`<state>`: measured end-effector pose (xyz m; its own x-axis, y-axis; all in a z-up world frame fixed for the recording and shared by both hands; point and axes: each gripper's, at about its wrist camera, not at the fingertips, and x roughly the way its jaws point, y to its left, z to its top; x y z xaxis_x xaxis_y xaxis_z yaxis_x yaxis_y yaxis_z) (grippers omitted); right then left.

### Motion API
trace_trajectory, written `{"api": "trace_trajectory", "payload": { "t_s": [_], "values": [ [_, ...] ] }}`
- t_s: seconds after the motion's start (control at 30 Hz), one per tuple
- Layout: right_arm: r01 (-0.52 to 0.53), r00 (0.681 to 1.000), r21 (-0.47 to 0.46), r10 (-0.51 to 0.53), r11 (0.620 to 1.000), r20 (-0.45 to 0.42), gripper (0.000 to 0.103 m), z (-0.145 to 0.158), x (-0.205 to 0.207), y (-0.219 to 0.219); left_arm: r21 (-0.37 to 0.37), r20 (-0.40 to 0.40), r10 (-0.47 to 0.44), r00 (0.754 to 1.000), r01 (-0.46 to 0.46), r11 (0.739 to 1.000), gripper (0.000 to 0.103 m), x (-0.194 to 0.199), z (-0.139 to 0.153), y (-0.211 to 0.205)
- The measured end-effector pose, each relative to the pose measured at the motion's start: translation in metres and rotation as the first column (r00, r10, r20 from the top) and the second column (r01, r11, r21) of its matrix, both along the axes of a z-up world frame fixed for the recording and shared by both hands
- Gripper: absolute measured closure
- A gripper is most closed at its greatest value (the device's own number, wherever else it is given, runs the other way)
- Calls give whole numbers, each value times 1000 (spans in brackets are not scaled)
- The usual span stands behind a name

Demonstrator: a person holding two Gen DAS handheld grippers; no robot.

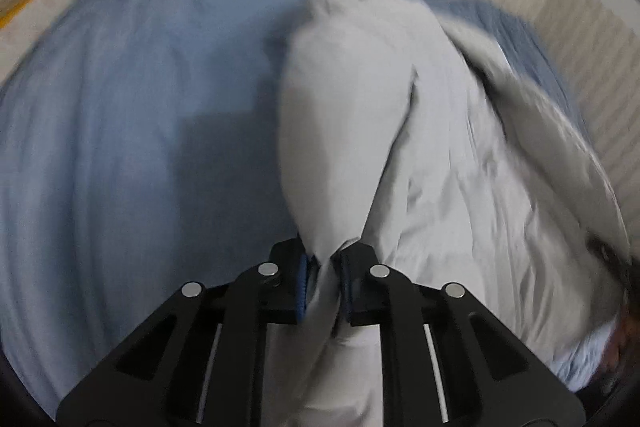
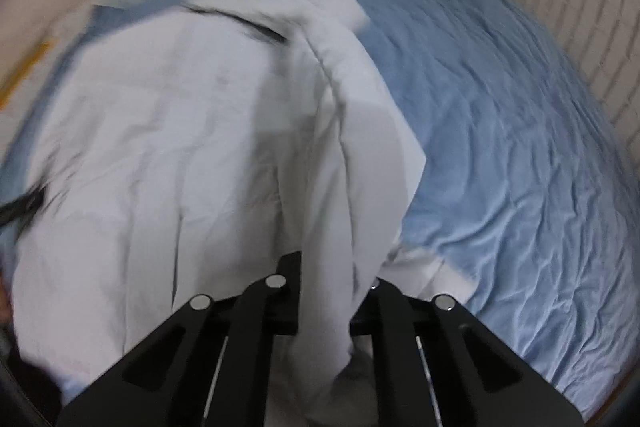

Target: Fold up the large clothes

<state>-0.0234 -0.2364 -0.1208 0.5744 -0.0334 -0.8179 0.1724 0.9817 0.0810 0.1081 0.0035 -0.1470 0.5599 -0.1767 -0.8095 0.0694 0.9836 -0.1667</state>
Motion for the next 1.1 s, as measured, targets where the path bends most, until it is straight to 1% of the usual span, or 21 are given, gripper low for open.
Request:
{"api": "trace_trajectory", "payload": {
  "t_s": [0.03,0.13,0.2,0.27,0.33,0.4,0.43,0.47,0.53,0.57,0.63,0.67,0.7,0.8,0.87,0.93,0.97,1.0,1.03,1.07,1.1],
  "values": [
    [-49,999,13,49,999,7,99,7,-15,11,33,21,10,1000,-10,999,90,-6,9,8],
    [-100,995,-15,100,995,-2,99,13,-55,32,79,55,-28,998,24,997,90,-36,22,15],
    [-91,996,-25,91,996,-17,99,10,-77,33,114,70,-67,995,58,992,90,-67,21,8],
    [-69,997,0,69,998,-32,98,6,-87,22,182,71,-99,992,85,980,90,-87,9,-8],
    [-13,999,23,14,1000,-48,93,2,-82,8,193,76,-92,993,76,978,82,-93,6,-14],
    [40,999,18,-39,999,-30,76,9,-83,4,156,124,-42,991,22,987,65,-91,20,-5],
    [60,998,7,-60,998,-10,72,14,-79,-2,136,157,-6,988,-16,991,43,-92,31,4],
    [65,998,2,-65,998,3,68,16,-78,-7,117,209,58,976,-84,989,20,-91,43,13],
    [53,998,-13,-52,999,29,65,30,-75,-6,100,271,146,951,-179,979,4,-91,58,22],
    [43,999,-25,-42,999,34,62,35,-71,-5,82,301,193,934,-226,971,3,-87,69,30],
    [-8,999,-69,10,998,31,61,51,-56,2,66,304,215,928,-246,967,3,-71,80,33],
    [-31,999,-80,34,996,34,61,57,-52,6,67,303,217,928,-247,967,3,-68,83,38],
    [-77,996,-89,80,993,31,58,66,-46,14,75,303,213,929,-246,966,3,-57,88,38],
    [-164,986,-96,167,982,18,57,84,-42,23,129,317,176,932,-226,965,3,-43,94,35],
    [-192,981,-91,194,977,20,54,93,-47,22,169,307,151,940,-210,963,3,-29,86,34],
    [-194,980,-71,196,978,29,54,99,-57,12,177,274,134,952,-187,966,3,-10,76,32],
    [-172,984,-76,174,982,26,45,101,-66,4,180,262,132,956,-183,966,3,-5,73,38],
    [-131,989,-119,137,984,47,18,104,-75,-4,184,255,131,958,-181,966,3,0,71,45],
    [-77,993,-179,92,981,78,8,109,-85,-9,187,256,136,957,-187,964,3,5,70,46],
    [-26,992,-250,55,968,111,3,116,-96,-15,184,279,153,948,-209,960,3,12,72,46],
    [0,992,-289,37,957,123,3,122,-102,-21,175,297,164,941,-222,959,3,16,73,51]
  ]
}}
